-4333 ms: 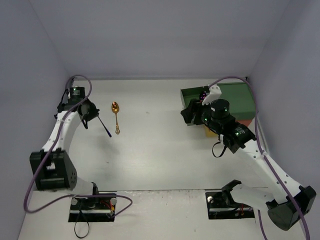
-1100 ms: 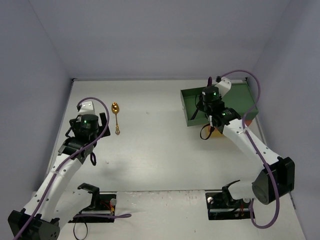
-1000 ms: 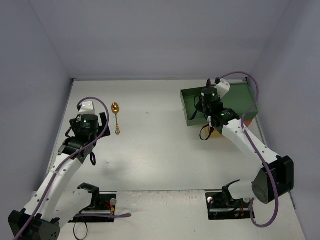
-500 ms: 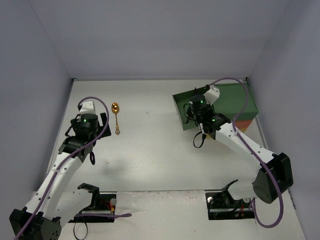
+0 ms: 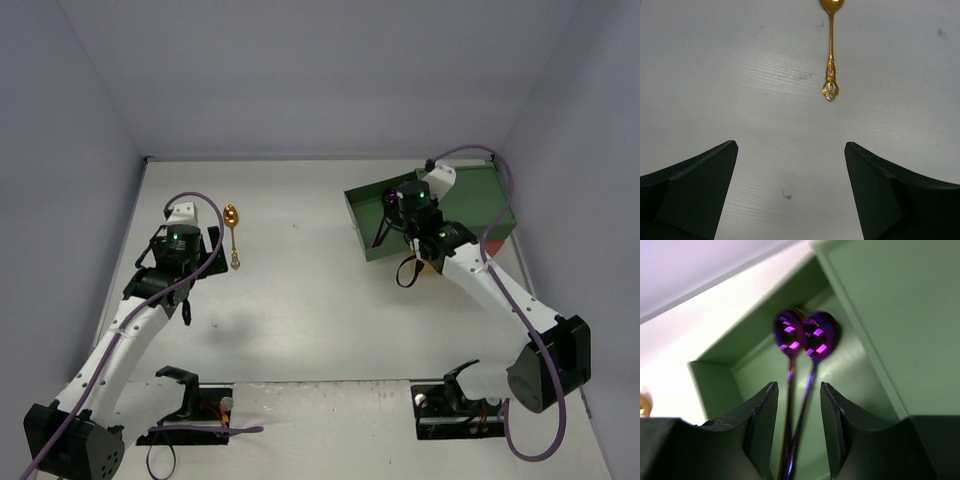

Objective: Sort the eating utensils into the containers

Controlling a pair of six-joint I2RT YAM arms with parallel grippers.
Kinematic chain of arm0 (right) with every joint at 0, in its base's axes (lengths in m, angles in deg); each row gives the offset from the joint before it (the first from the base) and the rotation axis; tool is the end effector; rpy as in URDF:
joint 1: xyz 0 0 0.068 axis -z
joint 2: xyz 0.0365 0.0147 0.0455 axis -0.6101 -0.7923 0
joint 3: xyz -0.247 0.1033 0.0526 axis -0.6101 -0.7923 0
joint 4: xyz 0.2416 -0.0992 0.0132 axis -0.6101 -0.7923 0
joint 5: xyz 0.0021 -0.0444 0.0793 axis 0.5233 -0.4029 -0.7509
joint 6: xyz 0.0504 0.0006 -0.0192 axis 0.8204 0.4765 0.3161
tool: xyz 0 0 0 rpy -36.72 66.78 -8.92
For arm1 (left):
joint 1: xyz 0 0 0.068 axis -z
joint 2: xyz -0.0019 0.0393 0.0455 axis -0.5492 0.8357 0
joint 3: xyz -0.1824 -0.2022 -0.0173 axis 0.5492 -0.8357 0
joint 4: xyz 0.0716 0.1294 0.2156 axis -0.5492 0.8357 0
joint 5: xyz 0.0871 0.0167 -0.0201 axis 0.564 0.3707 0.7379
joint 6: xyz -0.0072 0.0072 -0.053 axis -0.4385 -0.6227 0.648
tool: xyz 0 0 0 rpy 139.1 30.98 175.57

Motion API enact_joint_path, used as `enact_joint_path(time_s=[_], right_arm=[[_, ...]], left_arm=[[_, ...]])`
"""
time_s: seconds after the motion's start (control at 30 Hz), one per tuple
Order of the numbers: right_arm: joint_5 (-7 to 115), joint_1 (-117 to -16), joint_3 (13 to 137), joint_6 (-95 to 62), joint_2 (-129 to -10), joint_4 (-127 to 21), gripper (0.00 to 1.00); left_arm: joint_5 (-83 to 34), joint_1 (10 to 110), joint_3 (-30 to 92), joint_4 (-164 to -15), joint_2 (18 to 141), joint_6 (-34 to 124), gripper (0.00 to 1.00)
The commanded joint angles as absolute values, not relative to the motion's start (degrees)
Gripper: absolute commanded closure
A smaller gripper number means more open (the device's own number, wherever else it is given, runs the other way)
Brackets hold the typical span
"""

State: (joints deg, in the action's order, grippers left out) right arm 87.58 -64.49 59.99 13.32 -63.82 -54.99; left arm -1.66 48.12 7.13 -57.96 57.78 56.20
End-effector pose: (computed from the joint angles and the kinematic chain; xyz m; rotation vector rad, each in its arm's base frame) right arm 0.2802 0.1245 0.3334 0.4663 1.7985 0.3449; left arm 0.1989 -0.0433 0.3002 -0.2983 2.1428 -0.1025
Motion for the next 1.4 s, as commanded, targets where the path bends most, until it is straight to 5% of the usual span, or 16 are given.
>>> enact_joint_path(time_s=[0.0,0.23,0.83,1.23,1.37], right_arm=[[80.0,-64.8,69.6,-1.7,-62.3,-53.0,0.59],[69.5,-66.1,80.5,-14.2,-66.8,-59.9,0.49],[71.9,-74.3,82.1,-16.8,-72.7,-64.1,0.47],[75.2,-74.2,73.4,-15.2,-58.0,-64.1,0.46],[75.5,-74.2,71.0,-14.6,-53.4,-64.1,0.45]], left_arm=[[-5.4,47.7,10.5,-61.5,60.0,57.0,0.14],[-6.0,47.7,10.9,-61.7,61.0,56.8,0.14],[-8.7,47.7,15.1,-61.5,71.3,56.7,0.14],[-10.0,46.2,35.4,-57.6,101.4,57.3,0.53],[-11.7,44.0,39.8,-56.9,107.4,57.6,0.59]])
